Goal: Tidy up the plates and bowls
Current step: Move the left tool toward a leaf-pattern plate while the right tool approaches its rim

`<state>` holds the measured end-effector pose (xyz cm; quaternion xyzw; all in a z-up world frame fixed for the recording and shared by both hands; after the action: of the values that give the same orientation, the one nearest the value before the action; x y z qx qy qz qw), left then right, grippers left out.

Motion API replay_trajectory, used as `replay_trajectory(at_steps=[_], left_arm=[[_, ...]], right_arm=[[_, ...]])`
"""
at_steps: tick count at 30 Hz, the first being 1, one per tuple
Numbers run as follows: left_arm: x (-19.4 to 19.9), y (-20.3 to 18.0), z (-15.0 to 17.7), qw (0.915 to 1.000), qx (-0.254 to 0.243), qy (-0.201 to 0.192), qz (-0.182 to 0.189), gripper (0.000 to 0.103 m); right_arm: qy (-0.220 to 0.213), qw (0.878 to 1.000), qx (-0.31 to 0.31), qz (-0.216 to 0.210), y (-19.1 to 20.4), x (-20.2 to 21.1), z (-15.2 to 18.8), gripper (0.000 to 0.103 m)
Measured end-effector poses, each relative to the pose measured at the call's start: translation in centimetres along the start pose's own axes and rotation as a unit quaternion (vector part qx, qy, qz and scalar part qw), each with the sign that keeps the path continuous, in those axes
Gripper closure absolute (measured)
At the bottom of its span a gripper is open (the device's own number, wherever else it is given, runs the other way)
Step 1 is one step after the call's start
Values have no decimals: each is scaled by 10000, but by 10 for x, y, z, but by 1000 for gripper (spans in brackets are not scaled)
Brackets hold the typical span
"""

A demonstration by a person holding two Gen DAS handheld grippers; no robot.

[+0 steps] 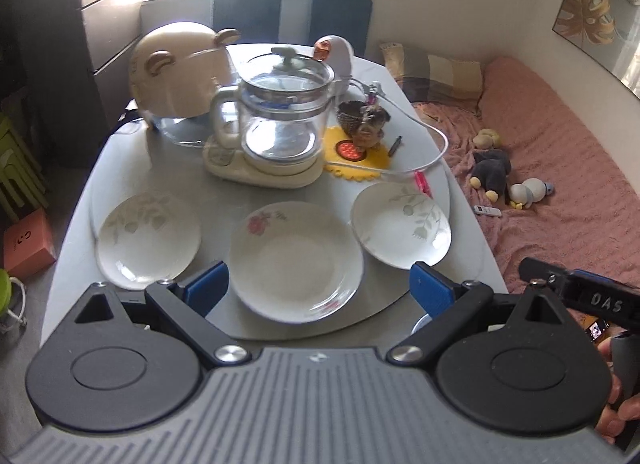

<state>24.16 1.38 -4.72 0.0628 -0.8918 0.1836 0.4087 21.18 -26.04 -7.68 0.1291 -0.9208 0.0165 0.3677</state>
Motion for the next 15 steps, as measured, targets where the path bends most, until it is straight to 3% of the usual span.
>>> replay_trajectory(at_steps=[6, 11, 15], left_arm=[[-49, -42, -22, 9999, -5, 91, 111, 4], [-98, -66, -35, 9995, -83, 264, 131, 4], [-144, -74, -42, 9970, -248, 671, 282, 4]], right_arm=[[297, 9989, -49, -367, -34, -47, -8, 8], [633, 9958, -66, -662, -48, -87, -6, 22], [804, 9919, -111, -978, -61, -121, -9, 26]])
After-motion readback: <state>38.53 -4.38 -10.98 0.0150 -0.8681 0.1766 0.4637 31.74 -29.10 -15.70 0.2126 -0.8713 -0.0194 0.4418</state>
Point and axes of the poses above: each gripper's, at about its wrist camera, not at the fingertips, and x roughly against the way its jaws point, y to its left, z to its underside, the point moved 1 cm from there along -x, roughly the way its jaws point, and after that the axes turned 14 degrees about x, right-handed, at the moved point
